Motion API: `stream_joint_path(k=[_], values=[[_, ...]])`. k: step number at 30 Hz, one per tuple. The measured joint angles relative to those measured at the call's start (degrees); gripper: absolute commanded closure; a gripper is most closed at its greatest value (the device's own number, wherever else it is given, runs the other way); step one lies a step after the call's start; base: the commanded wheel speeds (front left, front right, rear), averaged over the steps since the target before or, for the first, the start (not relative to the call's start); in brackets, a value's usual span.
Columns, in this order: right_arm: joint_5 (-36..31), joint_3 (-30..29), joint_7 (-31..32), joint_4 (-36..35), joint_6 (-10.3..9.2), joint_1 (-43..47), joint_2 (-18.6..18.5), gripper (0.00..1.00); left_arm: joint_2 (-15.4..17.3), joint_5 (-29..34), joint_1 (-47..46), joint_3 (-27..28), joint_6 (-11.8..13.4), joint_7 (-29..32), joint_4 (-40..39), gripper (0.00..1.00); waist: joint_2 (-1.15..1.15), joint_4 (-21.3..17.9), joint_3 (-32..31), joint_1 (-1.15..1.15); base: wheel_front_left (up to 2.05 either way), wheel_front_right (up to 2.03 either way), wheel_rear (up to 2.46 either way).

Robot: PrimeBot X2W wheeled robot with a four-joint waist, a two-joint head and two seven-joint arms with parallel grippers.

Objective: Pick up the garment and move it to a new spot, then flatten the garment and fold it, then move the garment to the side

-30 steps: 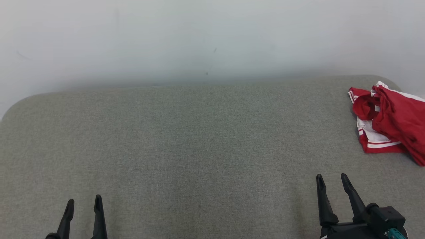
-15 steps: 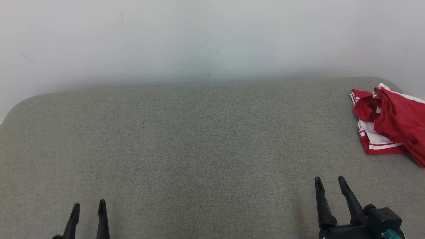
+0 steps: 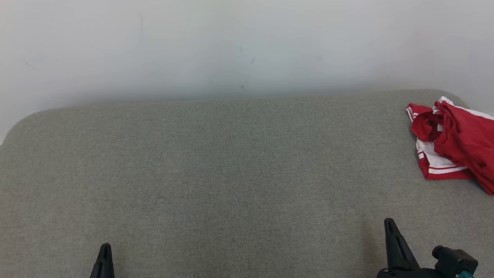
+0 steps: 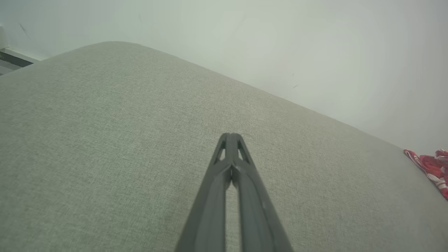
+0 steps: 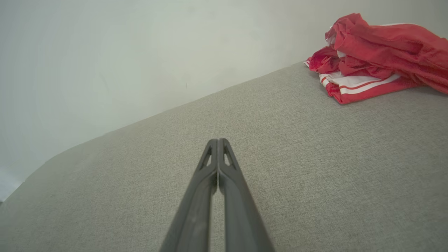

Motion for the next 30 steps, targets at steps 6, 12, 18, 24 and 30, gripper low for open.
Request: stream_joint_path(k=[6, 12, 18, 24, 30], values=[[5.98, -0.67, 1.46, -0.07, 0.0, -0.35, 0.08, 1.0, 0.01, -6.0, -0.52, -0.09, 0.0, 1.44, 0.07, 1.0, 0.0, 0.0, 0.01, 0.0, 0.0, 0.0, 0.0], [11.29, -1.33, 2.94, -0.14, 0.0, -0.75, 0.14, 1.0, 0.02, -11.39, -1.34, -0.13, -0.02, 2.79, 0.18, 1.0, 0.0, 0.0, 0.02, 0.0, 0.0, 0.0, 0.0], [16.51, -1.91, 4.39, -0.27, 0.0, -1.47, 0.22, 1.0, 0.03, -16.84, -2.13, -0.14, -0.05, 4.23, 0.38, 1.0, 0.0, -0.01, 0.03, 0.0, 0.0, 0.0, 0.0], [21.2, -2.47, 5.54, -0.32, 0.0, -1.64, 0.29, 1.0, 0.05, -21.68, -2.68, -0.16, -0.07, 5.48, 0.55, 1.0, 0.0, -0.01, 0.05, 0.0, 0.0, 0.0, 0.0], [25.65, -3.01, 6.9, -0.38, 0.0, -2.41, 0.35, 1.0, 0.08, -26.04, -3.57, -0.16, -0.08, 6.7, 0.69, 1.0, 0.0, -0.01, 0.06, 0.0, 0.0, 0.0, 0.0]])
